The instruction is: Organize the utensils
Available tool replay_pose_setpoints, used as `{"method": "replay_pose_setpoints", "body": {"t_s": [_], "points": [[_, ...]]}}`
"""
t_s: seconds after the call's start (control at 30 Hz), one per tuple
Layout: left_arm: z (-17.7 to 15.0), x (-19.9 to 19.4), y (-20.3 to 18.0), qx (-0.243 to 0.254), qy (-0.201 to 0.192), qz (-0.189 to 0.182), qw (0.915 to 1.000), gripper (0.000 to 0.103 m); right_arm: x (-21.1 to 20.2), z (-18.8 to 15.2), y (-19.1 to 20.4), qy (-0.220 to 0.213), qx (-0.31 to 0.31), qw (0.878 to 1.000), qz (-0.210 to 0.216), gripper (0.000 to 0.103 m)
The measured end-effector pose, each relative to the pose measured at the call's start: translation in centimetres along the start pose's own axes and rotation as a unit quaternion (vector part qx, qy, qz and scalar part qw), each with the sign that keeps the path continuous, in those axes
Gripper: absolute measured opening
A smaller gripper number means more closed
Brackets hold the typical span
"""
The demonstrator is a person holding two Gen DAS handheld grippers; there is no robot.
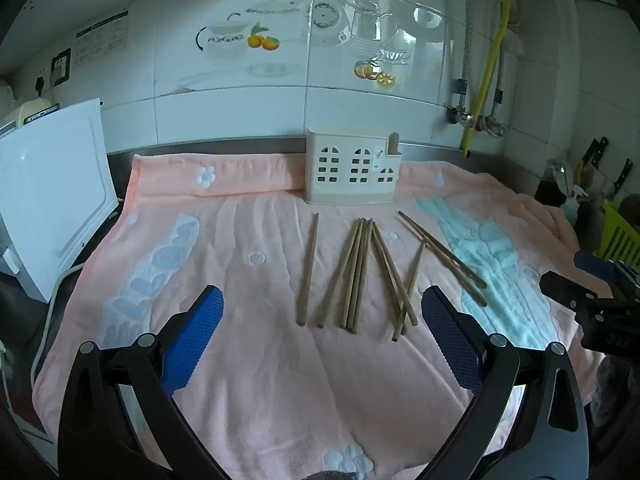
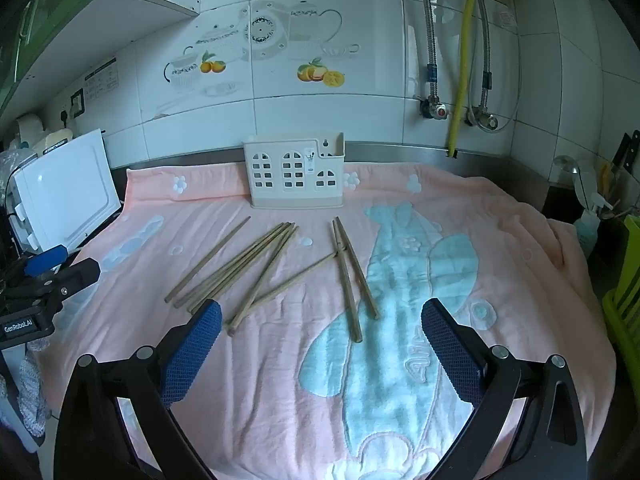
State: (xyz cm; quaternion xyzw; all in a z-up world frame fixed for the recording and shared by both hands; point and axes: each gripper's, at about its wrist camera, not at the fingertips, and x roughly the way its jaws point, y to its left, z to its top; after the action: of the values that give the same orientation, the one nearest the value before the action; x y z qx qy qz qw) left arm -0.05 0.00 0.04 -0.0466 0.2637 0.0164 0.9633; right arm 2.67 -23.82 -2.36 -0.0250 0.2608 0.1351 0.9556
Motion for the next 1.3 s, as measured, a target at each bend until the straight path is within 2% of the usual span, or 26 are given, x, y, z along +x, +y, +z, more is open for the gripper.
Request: {"method": "replay_pose_setpoints", "body": {"t_s": [0.53,0.67,1.3], "points": [[0.6,0.0,-0.4,-0.004,0.002,0.008,1.0000,0.098,-0.1,0.0,0.0,-0.001,0.001,1.000,0.002,0.097],[0.3,-0.1,0.2,0.006,-0.006,0.001,1.0000,0.098,-0.1,0.1,0.0,-0.001,0.001,1.000,0.001,0.097],[0.5,-1.0,1.2,-0.003,-0.027,0.008,0.9996,0.098,-0.2,0.2,0.1,-0.006,0.000,1.000,0.001,0.097]]}}
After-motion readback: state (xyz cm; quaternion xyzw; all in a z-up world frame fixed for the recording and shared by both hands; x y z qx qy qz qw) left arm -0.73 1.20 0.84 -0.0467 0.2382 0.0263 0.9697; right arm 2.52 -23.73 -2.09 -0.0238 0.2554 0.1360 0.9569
